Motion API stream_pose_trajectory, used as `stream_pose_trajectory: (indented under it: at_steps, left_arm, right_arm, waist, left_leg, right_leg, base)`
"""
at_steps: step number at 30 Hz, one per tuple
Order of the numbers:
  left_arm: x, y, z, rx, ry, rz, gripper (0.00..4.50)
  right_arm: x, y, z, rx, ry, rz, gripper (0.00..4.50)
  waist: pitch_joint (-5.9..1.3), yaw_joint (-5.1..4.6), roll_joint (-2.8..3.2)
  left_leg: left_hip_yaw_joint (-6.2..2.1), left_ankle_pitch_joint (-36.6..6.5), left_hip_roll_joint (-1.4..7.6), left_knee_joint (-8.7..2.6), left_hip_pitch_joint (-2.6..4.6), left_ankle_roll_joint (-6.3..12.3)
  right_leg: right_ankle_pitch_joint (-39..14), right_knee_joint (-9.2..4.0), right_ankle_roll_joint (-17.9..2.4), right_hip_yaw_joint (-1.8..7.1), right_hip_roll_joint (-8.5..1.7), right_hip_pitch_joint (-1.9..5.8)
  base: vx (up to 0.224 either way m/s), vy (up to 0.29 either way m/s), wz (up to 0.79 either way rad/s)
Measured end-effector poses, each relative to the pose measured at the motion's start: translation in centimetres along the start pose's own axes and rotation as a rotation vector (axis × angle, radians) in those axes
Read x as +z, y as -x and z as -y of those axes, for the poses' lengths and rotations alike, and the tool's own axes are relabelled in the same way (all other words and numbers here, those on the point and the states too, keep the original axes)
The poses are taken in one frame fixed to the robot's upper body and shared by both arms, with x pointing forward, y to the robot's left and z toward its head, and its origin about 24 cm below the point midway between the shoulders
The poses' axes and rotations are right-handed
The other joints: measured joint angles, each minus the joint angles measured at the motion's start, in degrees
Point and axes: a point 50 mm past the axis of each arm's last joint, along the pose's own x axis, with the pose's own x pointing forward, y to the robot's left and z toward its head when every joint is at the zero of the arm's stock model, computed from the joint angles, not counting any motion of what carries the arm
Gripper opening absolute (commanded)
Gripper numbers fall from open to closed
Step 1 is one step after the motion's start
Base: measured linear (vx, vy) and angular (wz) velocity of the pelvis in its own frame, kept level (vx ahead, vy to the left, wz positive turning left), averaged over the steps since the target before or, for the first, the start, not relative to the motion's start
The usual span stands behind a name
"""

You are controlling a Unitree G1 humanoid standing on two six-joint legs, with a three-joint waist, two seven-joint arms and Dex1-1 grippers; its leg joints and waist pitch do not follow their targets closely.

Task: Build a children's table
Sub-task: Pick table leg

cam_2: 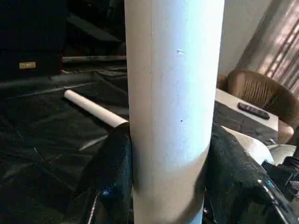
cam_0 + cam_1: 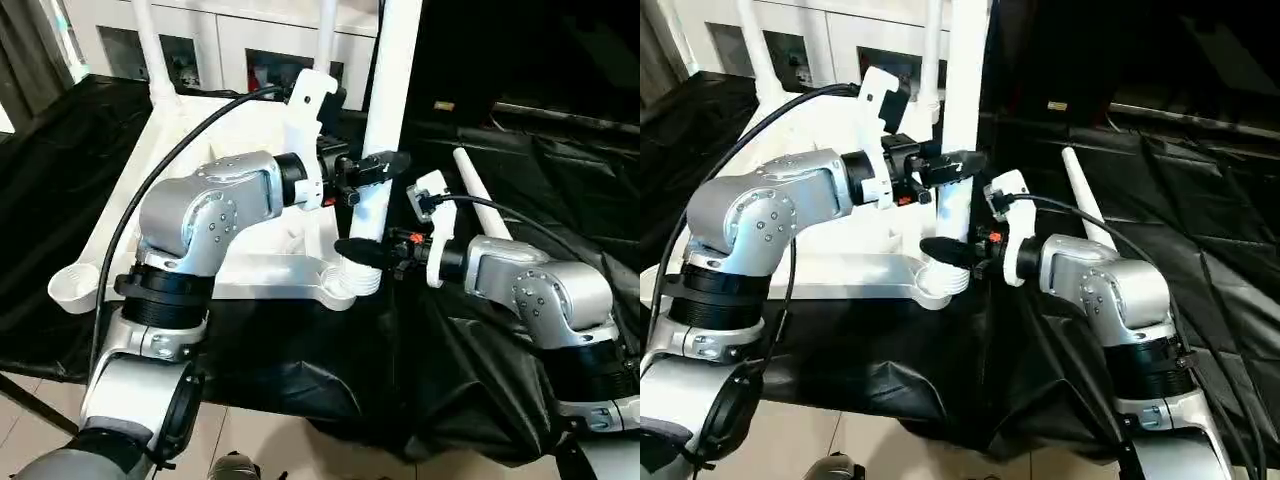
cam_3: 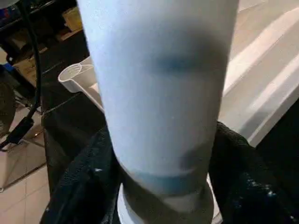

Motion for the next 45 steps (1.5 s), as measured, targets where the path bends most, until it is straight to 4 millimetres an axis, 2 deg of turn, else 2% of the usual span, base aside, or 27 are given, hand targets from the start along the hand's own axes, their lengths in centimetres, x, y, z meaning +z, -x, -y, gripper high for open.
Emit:
stream_pose_trajectory:
  at_steps: [5, 12, 13, 19, 45]
  left_arm:
    - [-0.03, -0.02, 0.01, 0.0, -0.001, -0.003, 1.84]
    - [-0.05, -0.02, 0.03, -0.002, -0.001, -0.005, 1.84]
    - [-0.05, -0.02, 0.03, -0.003, -0.001, -0.005, 1.84]
    - [-0.09, 0.0, 0.09, -0.018, 0.0, -0.008, 1.84]
    - [-0.18, -0.02, 0.14, -0.026, -0.002, -0.015, 1.84]
  right_arm:
    - [0.0, -0.05, -0.14, 0.014, 0.004, -0.002, 2.02]
    - [-0.01, -0.07, -0.2, 0.02, 0.013, -0.005, 1.97]
    - [-0.01, -0.06, -0.19, 0.019, 0.016, -0.005, 2.52]
    - [-0.02, 0.06, -0.09, 0.013, 0.019, -0.006, 2.86]
    - [0.02, 0.2, -0.08, 0.022, 0.025, -0.009, 2.86]
  waist:
    - [0.0, 0.0, 0.0]
    - [0.0, 0.0, 0.0]
    - [0.0, 0.0, 0.0]
    - [0.0, 0.0, 0.0]
    - [0.0, -0.04, 0.0]
  left_leg:
    - [0.0, 0.0, 0.0, 0.01, 0.0, 0.0]
    - [-0.01, 0.0, 0.0, 0.0, 0.0, 0.0]
    - [0.0, 0.0, 0.0, 0.0, 0.0, 0.0]
    - [0.0, 0.0, 0.0, 0.01, -0.01, 0.0]
    - [0.0, 0.0, 0.0, 0.0, 0.01, 0.0]
  right_leg:
    - [0.0, 0.0, 0.0, 0.0, 0.0, 0.0]
    - [0.0, 0.0, 0.0, 0.0, 0.0, 0.0]
    - [0.0, 0.0, 0.0, 0.0, 0.0, 0.0]
    - [0.01, 0.0, -0.01, 0.0, 0.0, 0.0]
    - [0.01, 0.0, -0.01, 0.0, 0.0, 0.0]
  base:
    - [0.0, 0.0, 0.0]
    - [0.0, 0.0, 0.0]
    - [0.0, 0.0, 0.0]
    - [0.0, 0.0, 0.0]
    - [0.0, 0.0, 0.0]
